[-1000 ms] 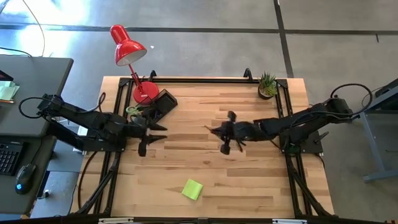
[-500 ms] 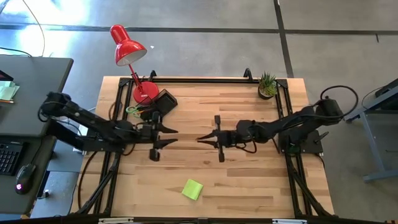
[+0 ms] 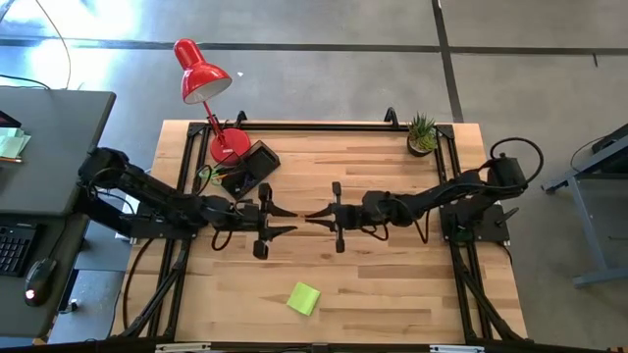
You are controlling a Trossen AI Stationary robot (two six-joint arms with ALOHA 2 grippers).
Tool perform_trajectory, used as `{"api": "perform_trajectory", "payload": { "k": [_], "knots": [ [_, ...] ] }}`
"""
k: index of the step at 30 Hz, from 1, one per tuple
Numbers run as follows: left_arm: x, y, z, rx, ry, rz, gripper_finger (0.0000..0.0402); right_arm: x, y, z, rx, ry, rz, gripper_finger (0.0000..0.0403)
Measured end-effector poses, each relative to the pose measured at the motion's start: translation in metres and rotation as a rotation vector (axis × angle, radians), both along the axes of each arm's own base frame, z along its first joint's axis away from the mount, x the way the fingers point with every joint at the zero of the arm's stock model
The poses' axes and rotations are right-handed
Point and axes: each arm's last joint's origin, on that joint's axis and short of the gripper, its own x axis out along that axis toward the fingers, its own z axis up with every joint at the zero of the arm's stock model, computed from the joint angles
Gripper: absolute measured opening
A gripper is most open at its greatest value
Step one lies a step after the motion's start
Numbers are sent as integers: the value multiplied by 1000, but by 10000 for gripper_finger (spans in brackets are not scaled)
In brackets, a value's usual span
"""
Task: Pick and place office supplies into organizer
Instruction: Put the yellow pencil into the desk organizer
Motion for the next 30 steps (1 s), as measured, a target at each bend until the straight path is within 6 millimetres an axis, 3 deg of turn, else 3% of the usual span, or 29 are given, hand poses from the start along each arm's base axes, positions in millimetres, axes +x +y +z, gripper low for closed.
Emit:
{"api": "perform_trajectory", "payload": {
  "k": [16,25,30],
  "knots": [
    [11,-1,-9,-16,-58,43,129,1,2,-1,17,-12,43,7],
    [32,-6,-14,-5,-31,21,129,1,2,-3,18,10,43,7],
    [33,-6,-16,16,-16,22,129,1,2,-5,16,28,43,8]
  ]
}}
